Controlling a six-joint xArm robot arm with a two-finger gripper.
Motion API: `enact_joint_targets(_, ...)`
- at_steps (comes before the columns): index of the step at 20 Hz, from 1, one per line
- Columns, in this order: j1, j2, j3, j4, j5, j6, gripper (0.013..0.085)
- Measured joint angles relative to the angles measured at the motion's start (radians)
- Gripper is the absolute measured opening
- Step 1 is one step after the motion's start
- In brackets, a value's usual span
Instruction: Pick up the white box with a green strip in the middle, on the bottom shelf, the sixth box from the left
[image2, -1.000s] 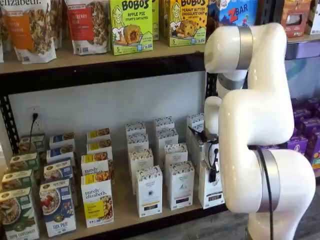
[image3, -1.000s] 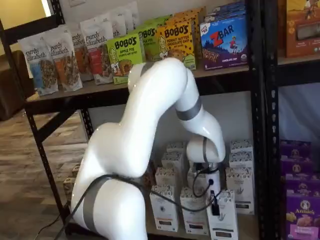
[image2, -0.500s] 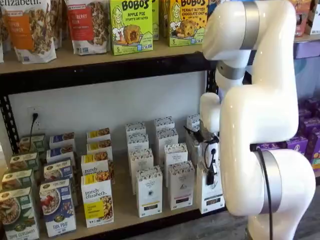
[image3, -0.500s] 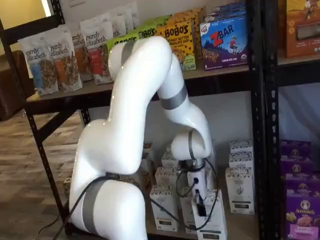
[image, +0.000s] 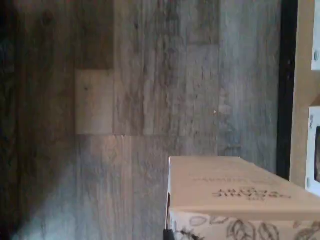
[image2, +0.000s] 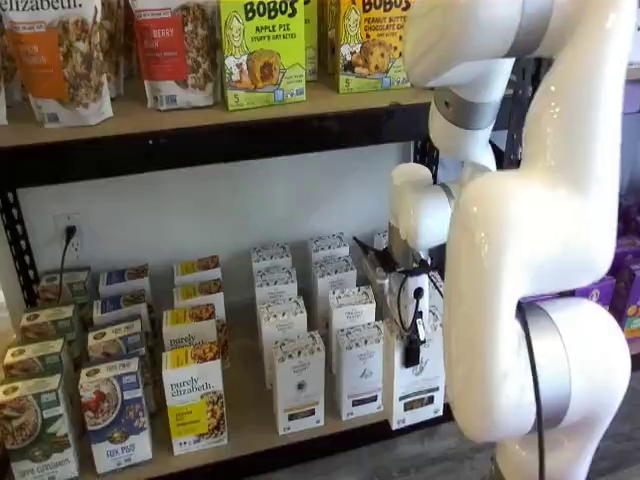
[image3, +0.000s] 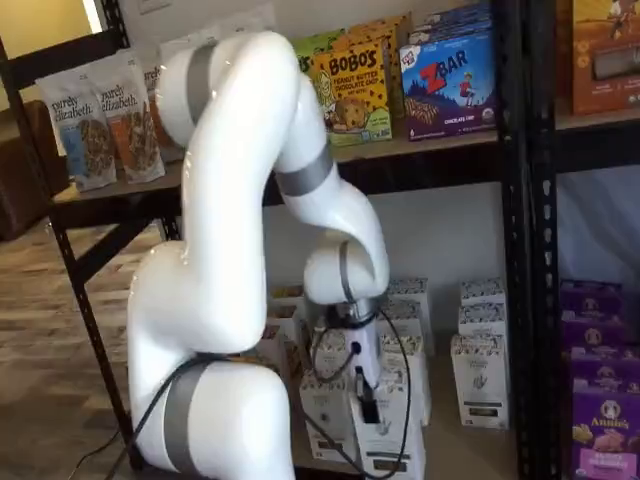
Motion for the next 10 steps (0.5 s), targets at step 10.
enact_joint_targets(10,0.111,-0.364,0.19,0.057,0.159,0.054,0.049)
